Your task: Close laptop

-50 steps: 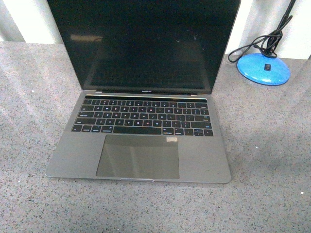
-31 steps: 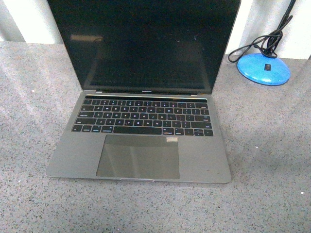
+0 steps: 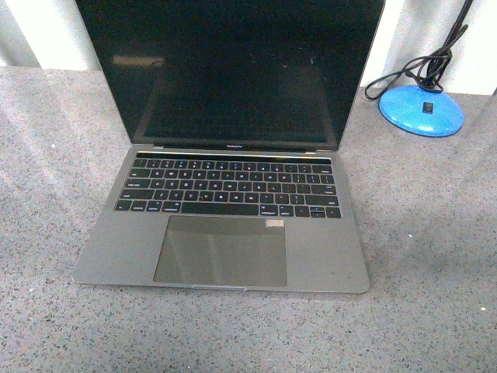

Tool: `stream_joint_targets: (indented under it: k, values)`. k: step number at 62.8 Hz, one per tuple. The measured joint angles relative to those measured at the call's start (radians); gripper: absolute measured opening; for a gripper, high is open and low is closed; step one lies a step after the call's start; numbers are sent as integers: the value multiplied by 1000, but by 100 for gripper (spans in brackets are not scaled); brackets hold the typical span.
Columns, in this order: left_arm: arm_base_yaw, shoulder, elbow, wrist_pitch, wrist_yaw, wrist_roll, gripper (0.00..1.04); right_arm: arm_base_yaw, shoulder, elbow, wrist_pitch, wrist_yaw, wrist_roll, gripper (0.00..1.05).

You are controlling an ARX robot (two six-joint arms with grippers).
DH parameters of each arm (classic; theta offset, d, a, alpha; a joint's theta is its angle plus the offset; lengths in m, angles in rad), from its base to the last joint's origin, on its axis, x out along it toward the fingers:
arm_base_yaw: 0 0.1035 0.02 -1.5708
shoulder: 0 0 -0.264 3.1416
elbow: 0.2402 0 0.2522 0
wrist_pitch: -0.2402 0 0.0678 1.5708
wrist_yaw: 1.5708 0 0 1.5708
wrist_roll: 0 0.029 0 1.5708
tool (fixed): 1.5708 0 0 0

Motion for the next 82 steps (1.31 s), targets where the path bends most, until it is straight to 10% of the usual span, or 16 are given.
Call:
stream_joint_targets:
  k: [12, 21, 47, 82]
  values:
    - [0, 0, 0, 0, -2, 0, 98, 7, 13, 6, -24, 28, 13, 95]
    - [-34, 225, 74, -150, -286, -124, 98, 23, 304, 139, -309, 225, 106, 95]
    - [177, 838, 272, 363, 85, -135, 98, 18, 975, 377, 98, 116, -33, 95]
    - [27, 1408, 597, 691, 123, -106, 96, 152, 1523, 833, 248, 101, -133, 95]
